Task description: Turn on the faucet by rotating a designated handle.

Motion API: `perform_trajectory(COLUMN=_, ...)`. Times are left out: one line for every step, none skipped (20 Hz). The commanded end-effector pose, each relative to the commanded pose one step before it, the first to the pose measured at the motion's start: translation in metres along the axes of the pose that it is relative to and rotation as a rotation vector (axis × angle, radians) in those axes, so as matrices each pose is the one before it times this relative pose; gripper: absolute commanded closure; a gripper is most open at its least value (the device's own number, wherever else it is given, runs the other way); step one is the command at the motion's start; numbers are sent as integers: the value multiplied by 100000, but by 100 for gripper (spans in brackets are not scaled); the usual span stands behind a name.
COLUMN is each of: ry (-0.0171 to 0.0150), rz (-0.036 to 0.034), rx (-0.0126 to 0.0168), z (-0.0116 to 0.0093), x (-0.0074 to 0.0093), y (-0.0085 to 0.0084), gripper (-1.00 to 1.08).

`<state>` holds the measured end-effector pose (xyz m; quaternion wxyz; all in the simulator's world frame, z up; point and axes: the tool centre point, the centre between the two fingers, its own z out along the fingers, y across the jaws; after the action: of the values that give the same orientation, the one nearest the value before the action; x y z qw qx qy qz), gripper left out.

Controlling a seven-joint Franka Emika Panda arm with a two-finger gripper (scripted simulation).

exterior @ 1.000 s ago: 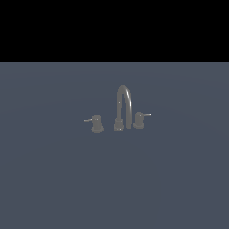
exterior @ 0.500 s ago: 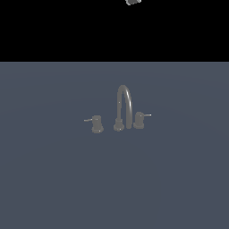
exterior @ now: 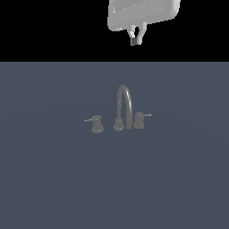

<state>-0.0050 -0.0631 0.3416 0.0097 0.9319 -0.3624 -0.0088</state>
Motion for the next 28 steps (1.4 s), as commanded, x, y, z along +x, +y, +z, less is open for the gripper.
perform_trajectory(ry=58, rz=6011, rx=323, z=2031, x=1656, y=-678, gripper=108)
perform_trajectory(ry=0, rz=2354, rx=113, z=839, x=615, y=-274, gripper=108)
perform_trajectory(ry=0, rz=2356, rx=111, z=857, x=599, y=-274, gripper=108)
perform_trajectory(ry=0, rz=2358, rx=109, z=875, x=583, y=-272, gripper=108)
perform_trajectory(ry=0, rz=2361, rx=108, z=892, x=566, y=-270, gripper=108)
perform_trajectory(ry=0, rz=2363, rx=106, z=909, x=550, y=-267, gripper=108)
perform_trajectory(ry=0, rz=2364, rx=104, z=926, x=533, y=-263, gripper=108)
perform_trajectory(ry=0, rz=2367, rx=102, z=942, x=517, y=-258, gripper=108)
perform_trajectory(ry=0, rz=2367, rx=100, z=958, x=500, y=-253, gripper=108)
perform_trajectory(ry=0, rz=2369, rx=99, z=973, x=484, y=-246, gripper=108)
perform_trajectory(ry=1, rz=2371, rx=97, z=988, x=468, y=-239, gripper=108)
perform_trajectory(ry=1, rz=2371, rx=95, z=1003, x=452, y=-231, gripper=108)
perform_trajectory(ry=2, rz=2374, rx=94, z=1017, x=437, y=-222, gripper=108)
perform_trajectory(ry=3, rz=2374, rx=92, z=1030, x=421, y=-212, gripper=108)
perform_trajectory(ry=3, rz=2375, rx=90, z=1043, x=405, y=-202, gripper=108)
perform_trajectory(ry=4, rz=2375, rx=89, z=1055, x=390, y=-190, gripper=108)
perform_trajectory(ry=5, rz=2349, rx=86, z=1055, x=372, y=-176, gripper=108)
perform_trajectory(ry=5, rz=2250, rx=81, z=1020, x=343, y=-157, gripper=108)
perform_trajectory(ry=6, rz=2128, rx=76, z=974, x=312, y=-138, gripper=108)
perform_trajectory(ry=6, rz=2007, rx=71, z=926, x=285, y=-120, gripper=108)
perform_trajectory(ry=7, rz=1886, rx=66, z=877, x=259, y=-103, gripper=108)
perform_trajectory(ry=7, rz=1765, rx=61, z=826, x=235, y=-88, gripper=108)
perform_trajectory(ry=7, rz=1642, rx=56, z=774, x=212, y=-74, gripper=108)
perform_trajectory(ry=7, rz=1521, rx=51, z=720, x=192, y=-62, gripper=108)
perform_trajectory(ry=7, rz=1401, rx=47, z=666, x=173, y=-50, gripper=108)
perform_trajectory(ry=7, rz=1278, rx=43, z=610, x=154, y=-41, gripper=108)
perform_trajectory(ry=6, rz=1157, rx=38, z=554, x=137, y=-33, gripper=108)
perform_trajectory(ry=6, rz=1035, rx=34, z=497, x=120, y=-26, gripper=108)
